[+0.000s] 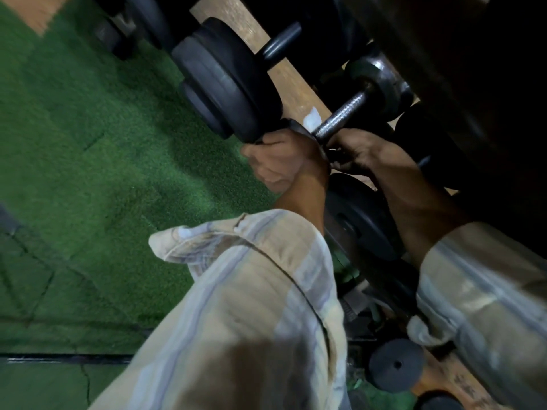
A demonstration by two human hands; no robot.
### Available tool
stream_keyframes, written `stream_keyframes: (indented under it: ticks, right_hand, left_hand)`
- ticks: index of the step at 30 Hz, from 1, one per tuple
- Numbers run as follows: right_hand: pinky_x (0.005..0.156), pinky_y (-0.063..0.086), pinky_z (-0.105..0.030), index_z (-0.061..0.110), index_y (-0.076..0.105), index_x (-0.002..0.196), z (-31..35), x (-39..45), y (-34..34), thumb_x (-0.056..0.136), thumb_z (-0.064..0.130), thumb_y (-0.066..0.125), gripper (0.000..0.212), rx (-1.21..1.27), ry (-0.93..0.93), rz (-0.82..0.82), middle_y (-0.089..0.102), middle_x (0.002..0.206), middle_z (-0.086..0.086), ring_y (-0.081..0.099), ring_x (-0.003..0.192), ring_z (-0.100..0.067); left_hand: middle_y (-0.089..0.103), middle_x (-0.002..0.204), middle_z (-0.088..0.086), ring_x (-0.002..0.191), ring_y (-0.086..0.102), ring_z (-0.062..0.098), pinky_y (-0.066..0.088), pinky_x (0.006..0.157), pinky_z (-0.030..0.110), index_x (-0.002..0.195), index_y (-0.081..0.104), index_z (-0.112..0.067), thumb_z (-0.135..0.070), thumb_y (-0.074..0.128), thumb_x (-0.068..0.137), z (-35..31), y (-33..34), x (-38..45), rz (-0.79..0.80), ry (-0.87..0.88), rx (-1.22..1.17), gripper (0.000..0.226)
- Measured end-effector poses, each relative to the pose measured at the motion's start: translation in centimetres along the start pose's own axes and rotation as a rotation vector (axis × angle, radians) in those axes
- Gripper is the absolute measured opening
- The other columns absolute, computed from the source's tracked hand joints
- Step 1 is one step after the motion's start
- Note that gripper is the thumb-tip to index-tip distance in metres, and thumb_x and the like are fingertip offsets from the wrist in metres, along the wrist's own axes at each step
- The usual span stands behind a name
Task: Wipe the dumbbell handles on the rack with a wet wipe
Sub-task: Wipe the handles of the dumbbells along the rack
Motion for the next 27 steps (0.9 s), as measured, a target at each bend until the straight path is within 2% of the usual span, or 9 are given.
stream_keyframes:
  ticks: [3,4,6,8,14,17,19,22,27]
  right_hand:
    - [0.05,0.055,-0.019,0.004,0.059,0.08,-0.3,-0.7,-0.6,0.089,-0.011,0.044,0.024,0.176,-0.013,0.103,0.064,0.06,-0.007,0.066,0.054,-0.015]
    - [0.064,0.058,-0.023,0.003,0.061,0.084,-0.4,-0.9,-0.7,0.08,-0.008,0.051,0.015,0.257,-0.014,0.165,0.066,0.07,-0.01,0.067,0.065,-0.019]
    - [0.092,0.052,-0.034,0.005,0.064,0.099,-0.5,-1.0,-0.7,0.06,0.005,0.062,0.039,0.376,-0.011,0.258,0.066,0.097,-0.011,0.066,0.084,-0.024]
    - [0.099,0.048,-0.04,0.007,0.067,0.106,-0.2,-1.1,-0.6,0.064,0.013,0.061,0.043,0.46,-0.028,0.287,0.068,0.11,-0.012,0.066,0.094,-0.026]
    - [0.085,0.05,-0.03,0.009,0.059,0.09,1.7,-0.7,1.2,0.084,0.024,0.078,0.025,0.678,-0.08,0.295,0.057,0.083,-0.005,0.059,0.077,-0.018]
    - [0.075,0.049,-0.028,0.016,0.063,0.079,1.5,-0.6,1.5,0.082,0.021,0.082,0.02,0.391,-0.111,0.26,0.063,0.076,-0.001,0.062,0.073,-0.015]
    - [0.067,0.055,-0.027,0.013,0.071,0.089,1.4,-0.8,1.3,0.085,0.019,0.078,0.01,0.189,-0.122,0.15,0.072,0.08,-0.002,0.069,0.073,-0.015]
    - [0.063,0.058,-0.027,0.012,0.075,0.104,0.8,-1.2,0.5,0.074,0.029,0.088,0.036,0.064,-0.148,-0.041,0.078,0.088,-0.002,0.073,0.069,-0.012]
    - [0.047,0.038,-0.023,0.013,0.079,0.083,-0.2,-2.1,-0.8,0.061,0.044,0.094,0.041,-0.016,-0.258,-0.218,0.07,0.069,-0.002,0.057,0.051,-0.012]
  left_hand:
    - [0.069,0.108,0.018,0.106,0.062,0.038,0.033,0.083,0.044,0.114,0.056,-0.006,-0.024,0.048,0.096,0.0,0.1,0.1,-0.015,0.01,0.006,0.026]
    - [0.069,0.108,0.019,0.107,0.062,0.038,0.034,0.084,0.044,0.114,0.056,-0.006,-0.024,0.048,0.096,-0.1,0.0,0.0,-0.016,0.008,0.004,0.026]
    - [0.069,0.108,0.019,0.107,0.062,0.038,0.035,0.084,0.044,0.115,0.056,-0.006,-0.023,0.049,0.096,0.0,0.0,0.0,-0.017,0.005,-0.003,0.027]
    - [0.069,0.108,0.02,0.107,0.062,0.038,0.034,0.085,0.044,0.115,0.057,-0.005,-0.023,0.049,0.096,-0.1,0.0,-0.1,-0.028,0.006,-0.012,0.028]
    - [0.069,0.106,0.018,0.106,0.062,0.038,0.033,0.086,0.044,0.114,0.058,-0.006,-0.024,0.048,0.095,-0.1,0.2,0.0,-0.062,0.016,-0.005,0.029]
    - [0.069,0.107,0.019,0.106,0.062,0.037,0.033,0.086,0.044,0.114,0.058,-0.006,-0.025,0.049,0.095,0.0,0.2,-0.1,-0.049,0.011,-0.005,0.028]
    - [0.068,0.107,0.018,0.106,0.061,0.038,0.035,0.085,0.043,0.114,0.057,-0.007,-0.025,0.048,0.096,0.0,0.3,0.0,-0.033,0.008,-0.01,0.028]
    - [0.068,0.108,0.018,0.107,0.061,0.037,0.035,0.086,0.043,0.115,0.057,-0.007,-0.025,0.047,0.095,0.0,0.1,0.0,-0.039,0.013,-0.005,0.029]
    - [0.068,0.107,0.019,0.105,0.061,0.039,0.039,0.086,0.043,0.113,0.056,-0.007,-0.027,0.045,0.094,-0.1,0.1,-0.1,-0.032,0.022,-0.007,0.03]
Point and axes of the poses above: each hand's wrist, its own x-axis towards the middle knuckle, its own y-axis out of the palm, z = x × y, the point moved 3 cm from there along x, towards the middle knuckle
